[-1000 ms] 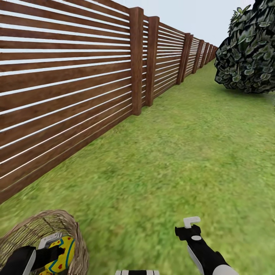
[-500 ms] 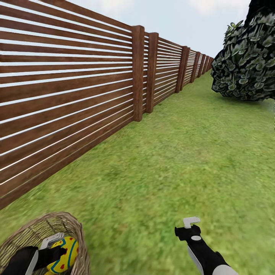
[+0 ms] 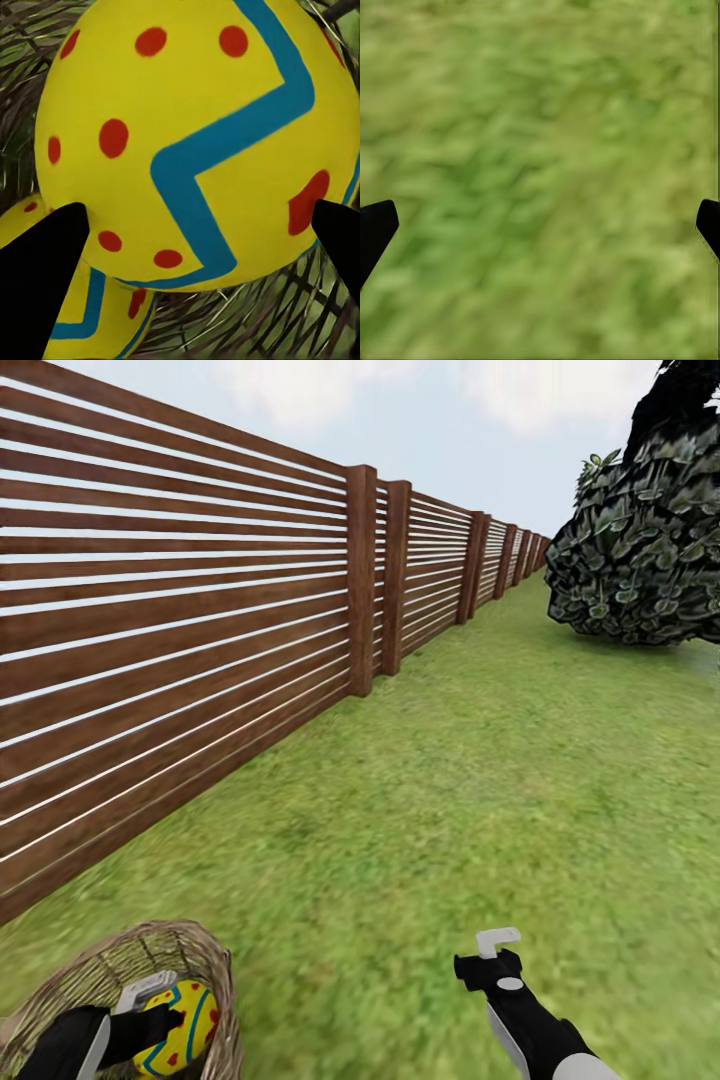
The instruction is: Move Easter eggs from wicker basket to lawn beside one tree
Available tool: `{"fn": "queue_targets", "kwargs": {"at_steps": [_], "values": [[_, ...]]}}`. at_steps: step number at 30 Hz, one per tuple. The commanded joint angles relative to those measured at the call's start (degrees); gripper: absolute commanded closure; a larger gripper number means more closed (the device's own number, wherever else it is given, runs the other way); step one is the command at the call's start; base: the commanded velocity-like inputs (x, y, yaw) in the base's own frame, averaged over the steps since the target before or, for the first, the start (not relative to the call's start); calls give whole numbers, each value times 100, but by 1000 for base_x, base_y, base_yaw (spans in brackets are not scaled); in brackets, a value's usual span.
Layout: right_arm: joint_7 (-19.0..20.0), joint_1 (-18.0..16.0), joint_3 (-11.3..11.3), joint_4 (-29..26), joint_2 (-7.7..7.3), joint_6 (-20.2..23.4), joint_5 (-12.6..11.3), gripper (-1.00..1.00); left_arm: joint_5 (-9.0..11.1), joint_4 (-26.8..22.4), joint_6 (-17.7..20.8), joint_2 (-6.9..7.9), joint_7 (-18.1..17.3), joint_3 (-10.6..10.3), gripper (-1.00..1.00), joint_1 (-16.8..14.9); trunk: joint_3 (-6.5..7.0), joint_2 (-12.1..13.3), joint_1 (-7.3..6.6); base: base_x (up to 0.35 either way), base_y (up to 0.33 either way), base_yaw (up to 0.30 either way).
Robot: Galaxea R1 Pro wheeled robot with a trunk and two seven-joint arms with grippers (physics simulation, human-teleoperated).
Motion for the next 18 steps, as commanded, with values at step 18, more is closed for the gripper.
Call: {"fn": "queue_targets", "kwargs": {"at_steps": [18], "values": [[-22, -1, 39, -8, -8, 189, 46, -100, -37, 19, 21, -51, -42, 21, 100, -5, 394, 22, -48, -60, 28, 0]]}}
